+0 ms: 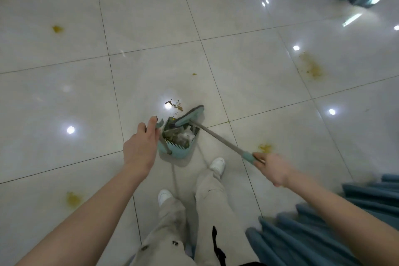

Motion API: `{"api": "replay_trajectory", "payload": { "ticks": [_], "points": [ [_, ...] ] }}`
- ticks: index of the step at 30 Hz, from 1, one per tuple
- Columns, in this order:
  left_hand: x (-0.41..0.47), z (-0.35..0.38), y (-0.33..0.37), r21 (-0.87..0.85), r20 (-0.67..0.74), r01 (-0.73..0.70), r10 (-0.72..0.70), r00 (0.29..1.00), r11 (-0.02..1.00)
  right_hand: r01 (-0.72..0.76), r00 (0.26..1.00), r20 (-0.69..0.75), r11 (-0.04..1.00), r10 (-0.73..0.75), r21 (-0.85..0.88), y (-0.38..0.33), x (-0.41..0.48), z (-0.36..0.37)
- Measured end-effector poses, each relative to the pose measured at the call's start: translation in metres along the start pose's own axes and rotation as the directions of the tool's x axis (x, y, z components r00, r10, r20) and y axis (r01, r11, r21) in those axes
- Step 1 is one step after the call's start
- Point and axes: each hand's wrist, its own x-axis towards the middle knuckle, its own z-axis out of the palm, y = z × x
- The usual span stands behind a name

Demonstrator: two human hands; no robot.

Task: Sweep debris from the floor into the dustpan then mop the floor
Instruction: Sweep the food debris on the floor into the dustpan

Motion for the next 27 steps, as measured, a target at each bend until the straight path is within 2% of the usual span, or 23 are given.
{"api": "replay_trajectory", "payload": {
  "ticks": [4, 8, 13, 20, 23, 27],
  "points": [
    [-0.007, -0.001, -0.014, 0.014, -0.011, 0.045, -0.045, 0.999, 0.999, 0.009, 0.998, -0.058, 1.000, -0.011, -0.026, -0.022, 0.025, -0.019],
    [-0.011, -0.006, -0.025, 0.047, 0.011, 0.083, -0.083, 0.996, 0.995, -0.015, 0.994, -0.106, 0.991, 0.030, 0.134, -0.062, 0.076, -0.028],
    [-0.012, -0.010, -0.032, 0.108, 0.032, 0.072, -0.076, 0.997, 0.992, -0.076, 0.991, -0.066, 0.903, 0.115, 0.423, -0.111, 0.136, -0.031],
    [0.006, -0.010, -0.033, 0.125, -0.012, 0.021, -0.020, 1.000, 0.992, -0.212, 0.973, 0.044, 0.800, 0.228, 0.562, -0.131, 0.181, 0.000],
    [0.015, -0.012, -0.037, 0.106, -0.028, 0.026, -0.023, 0.999, 0.994, -0.216, 0.974, 0.054, 0.824, 0.221, 0.524, -0.124, 0.175, 0.016],
    [0.019, -0.015, -0.041, 0.092, -0.035, 0.045, -0.042, 0.999, 0.995, -0.123, 0.992, 0.054, 0.950, 0.112, 0.286, -0.110, 0.143, 0.043]
  ]
}}
